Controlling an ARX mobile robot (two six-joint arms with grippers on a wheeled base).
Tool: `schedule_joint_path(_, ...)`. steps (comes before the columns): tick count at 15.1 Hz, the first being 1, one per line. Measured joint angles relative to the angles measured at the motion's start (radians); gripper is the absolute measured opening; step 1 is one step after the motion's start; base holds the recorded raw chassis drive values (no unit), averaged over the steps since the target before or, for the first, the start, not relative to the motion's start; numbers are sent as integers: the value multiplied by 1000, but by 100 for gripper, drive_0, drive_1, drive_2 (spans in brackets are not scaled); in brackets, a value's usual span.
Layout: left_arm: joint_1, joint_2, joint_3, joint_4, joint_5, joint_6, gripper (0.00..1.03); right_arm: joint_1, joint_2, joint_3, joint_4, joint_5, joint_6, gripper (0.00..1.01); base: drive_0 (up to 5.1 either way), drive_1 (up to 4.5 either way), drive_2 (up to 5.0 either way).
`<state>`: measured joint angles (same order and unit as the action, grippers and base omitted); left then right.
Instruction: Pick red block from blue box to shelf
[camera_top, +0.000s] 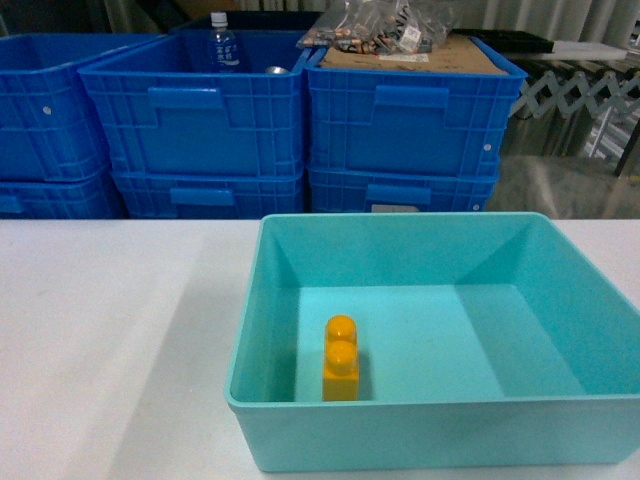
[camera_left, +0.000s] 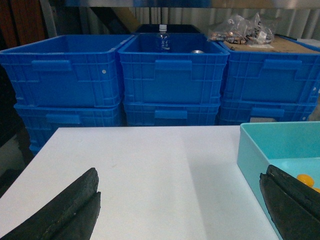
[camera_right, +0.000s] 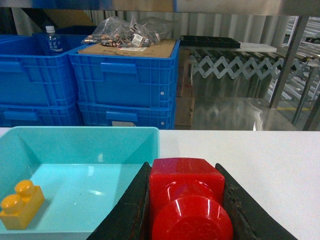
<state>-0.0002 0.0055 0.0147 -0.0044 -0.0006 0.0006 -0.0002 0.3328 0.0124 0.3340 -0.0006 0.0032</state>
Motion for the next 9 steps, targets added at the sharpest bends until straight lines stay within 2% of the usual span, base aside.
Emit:
schedule_joint_path(8,0,0,0,0,0,0,98,0,-169,0,-177,0,0,28,0,0,0)
schedule_joint_path(9,0,0,0,0,-1,0,98,0,-275,0,-330,0,0,28,0,0,0)
